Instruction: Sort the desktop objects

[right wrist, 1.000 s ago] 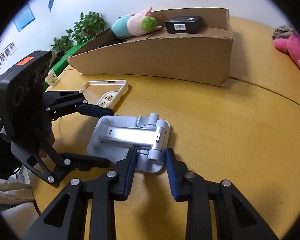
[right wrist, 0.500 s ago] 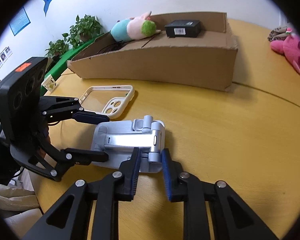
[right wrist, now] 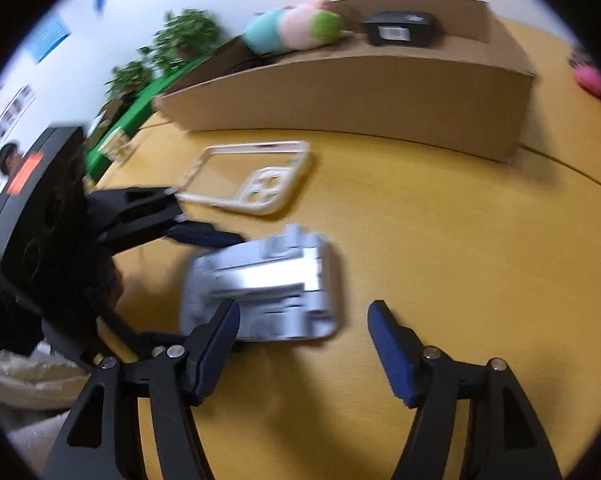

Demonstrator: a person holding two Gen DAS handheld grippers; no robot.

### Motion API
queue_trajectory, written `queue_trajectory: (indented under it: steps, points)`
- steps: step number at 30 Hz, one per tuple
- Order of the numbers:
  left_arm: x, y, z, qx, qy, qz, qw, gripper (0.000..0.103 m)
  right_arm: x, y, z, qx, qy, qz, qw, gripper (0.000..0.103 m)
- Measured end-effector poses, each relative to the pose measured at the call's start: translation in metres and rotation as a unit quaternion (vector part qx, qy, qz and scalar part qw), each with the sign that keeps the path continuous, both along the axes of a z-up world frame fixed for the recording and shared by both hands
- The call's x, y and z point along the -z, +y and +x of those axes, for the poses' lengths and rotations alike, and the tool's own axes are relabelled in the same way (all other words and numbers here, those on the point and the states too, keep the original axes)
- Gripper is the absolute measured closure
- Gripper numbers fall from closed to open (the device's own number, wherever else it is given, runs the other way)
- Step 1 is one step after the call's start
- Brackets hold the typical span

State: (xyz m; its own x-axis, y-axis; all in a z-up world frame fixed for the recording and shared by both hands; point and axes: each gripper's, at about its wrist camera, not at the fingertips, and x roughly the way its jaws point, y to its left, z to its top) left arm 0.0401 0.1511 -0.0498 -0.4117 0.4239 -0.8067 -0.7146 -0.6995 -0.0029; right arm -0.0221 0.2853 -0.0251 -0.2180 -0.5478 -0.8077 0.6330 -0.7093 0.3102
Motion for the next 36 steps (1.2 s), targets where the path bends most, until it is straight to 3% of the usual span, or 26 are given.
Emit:
queue_trajectory:
  steps: [1,2,4,9,14,19,23,31,36]
  points:
    - [-0.001,0.000,0.000,-0.002,0.000,0.000,1.0000,0.033,-0.001,-0.007,0.005,-0.003,0.025,0.025,0.999,0.055]
    - [-0.003,0.000,0.000,-0.005,-0.001,0.000,1.0000,0.033,-0.002,-0.010,0.008,-0.004,0.040,0.038,0.998,0.055]
    - [-0.008,-0.001,0.002,-0.011,0.001,0.000,0.9999,0.034,-0.002,-0.006,0.004,0.007,0.031,0.026,0.999,0.064]
    - [-0.034,-0.004,0.007,-0.027,0.021,0.004,0.9994,0.034,-0.021,-0.011,0.011,0.002,0.068,0.027,0.997,0.064]
    - [-0.083,-0.014,0.005,-0.040,0.061,0.007,0.9973,0.034,-0.060,-0.015,0.003,0.006,0.101,-0.004,0.995,0.064]
    - [-0.121,-0.049,-0.021,-0.057,0.089,0.011,0.9943,0.034,-0.102,-0.035,-0.024,-0.004,0.141,-0.024,0.990,0.064]
    - [-0.135,-0.081,-0.051,-0.078,0.102,0.011,0.9917,0.033,-0.126,-0.057,-0.056,-0.022,0.162,-0.038,0.986,0.064]
    - [-0.152,-0.140,-0.129,-0.130,0.079,0.021,0.9881,0.033,-0.149,-0.116,-0.135,-0.067,0.168,-0.041,0.983,0.064]
    - [-0.132,-0.172,-0.188,-0.185,0.023,0.049,0.9813,0.034,-0.142,-0.148,-0.198,-0.107,0.141,-0.032,0.984,0.064]
